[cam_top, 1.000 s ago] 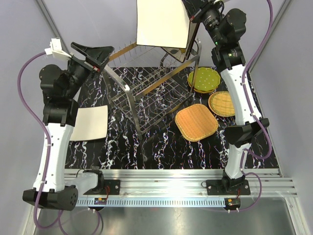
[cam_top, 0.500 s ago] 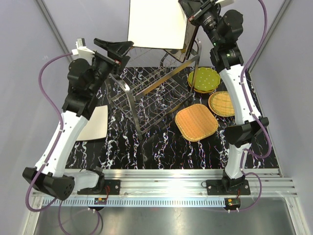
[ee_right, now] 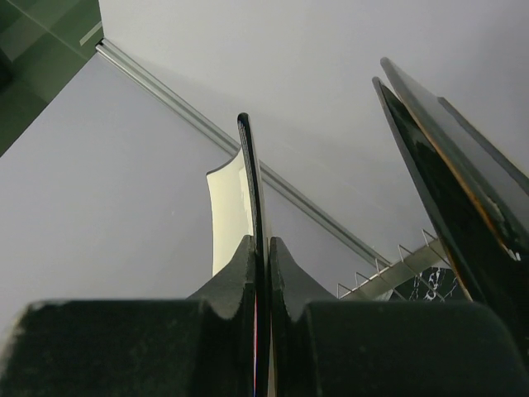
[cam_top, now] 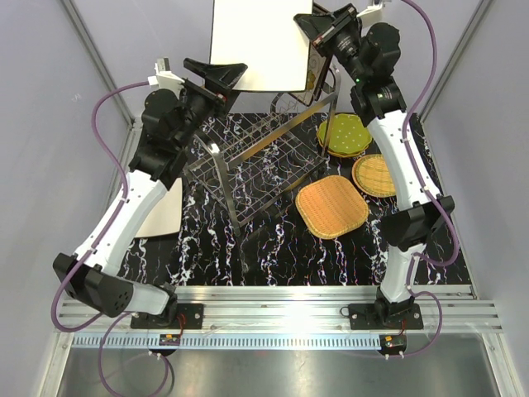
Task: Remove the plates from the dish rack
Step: Pass the plate from the right arm to the left
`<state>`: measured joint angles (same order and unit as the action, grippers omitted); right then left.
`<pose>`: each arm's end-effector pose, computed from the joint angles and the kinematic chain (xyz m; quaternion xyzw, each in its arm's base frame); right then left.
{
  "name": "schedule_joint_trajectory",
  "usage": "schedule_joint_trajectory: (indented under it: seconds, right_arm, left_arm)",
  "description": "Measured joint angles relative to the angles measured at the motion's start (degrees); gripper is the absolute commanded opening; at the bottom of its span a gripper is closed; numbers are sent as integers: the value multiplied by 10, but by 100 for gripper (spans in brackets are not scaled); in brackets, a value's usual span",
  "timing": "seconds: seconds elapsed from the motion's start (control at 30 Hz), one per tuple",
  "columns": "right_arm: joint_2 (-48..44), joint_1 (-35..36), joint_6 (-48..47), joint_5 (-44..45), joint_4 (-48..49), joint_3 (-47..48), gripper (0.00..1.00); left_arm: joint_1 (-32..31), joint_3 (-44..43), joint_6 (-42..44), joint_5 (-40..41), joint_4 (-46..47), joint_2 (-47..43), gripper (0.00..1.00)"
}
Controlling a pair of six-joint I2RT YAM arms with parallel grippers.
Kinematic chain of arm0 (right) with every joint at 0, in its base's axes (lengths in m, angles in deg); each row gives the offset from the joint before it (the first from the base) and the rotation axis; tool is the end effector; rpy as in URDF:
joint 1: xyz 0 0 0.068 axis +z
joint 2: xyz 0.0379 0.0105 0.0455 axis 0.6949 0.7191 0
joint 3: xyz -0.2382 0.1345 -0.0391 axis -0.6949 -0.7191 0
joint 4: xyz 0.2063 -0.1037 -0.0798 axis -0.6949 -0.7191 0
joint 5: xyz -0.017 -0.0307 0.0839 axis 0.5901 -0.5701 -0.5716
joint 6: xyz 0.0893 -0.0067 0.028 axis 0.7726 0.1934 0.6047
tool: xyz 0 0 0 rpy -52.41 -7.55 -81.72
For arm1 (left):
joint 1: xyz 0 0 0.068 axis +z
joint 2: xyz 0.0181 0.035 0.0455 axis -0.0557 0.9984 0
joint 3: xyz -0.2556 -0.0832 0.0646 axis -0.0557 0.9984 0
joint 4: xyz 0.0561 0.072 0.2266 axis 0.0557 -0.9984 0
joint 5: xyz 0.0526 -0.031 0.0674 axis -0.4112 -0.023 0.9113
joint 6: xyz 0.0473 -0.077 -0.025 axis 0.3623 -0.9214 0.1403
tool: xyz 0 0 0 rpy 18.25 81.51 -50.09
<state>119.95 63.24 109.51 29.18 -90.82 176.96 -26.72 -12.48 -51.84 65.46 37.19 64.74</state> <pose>0.4193 0.1669 0.5607 0.0766 0.5632 0.5426 0.6185 0.3088 -0.1419 0.4928 -0.2386 0.6025 -0.5819 0.4914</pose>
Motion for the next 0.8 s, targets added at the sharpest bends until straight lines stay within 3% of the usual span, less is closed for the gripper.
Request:
schedule_joint_trajectory:
  seconds: [0.1,0.13,0.27,0.4,0.43,0.57,0.67,0.8]
  right_arm:
    - [-7,2,8,-1,-6,-10,0]
    - [-8,3,10,-1,-7,-13,0]
    - [-15,12,18,0,-6,-22,0]
    - [-19,21,30,5,0,-30,0]
    - [-20,22,33,6,6,-31,0]
    - [-28,22,43,10,24,-42,0]
    - [-32,22,60,16,38,-50,0]
    - [-40,24,63,16,55,-63,16]
  left_arm:
    - [-5,-3,0,6,16,4,85]
    - [-6,-5,0,9,22,5,78]
    - [-17,-6,1,20,51,8,72]
    - [-20,-6,1,31,63,9,46]
    - [-19,-5,2,34,64,9,31]
    - [-19,1,3,43,71,9,2]
    - [-20,2,-7,49,90,6,0]
    - [-20,2,-5,49,91,-1,0]
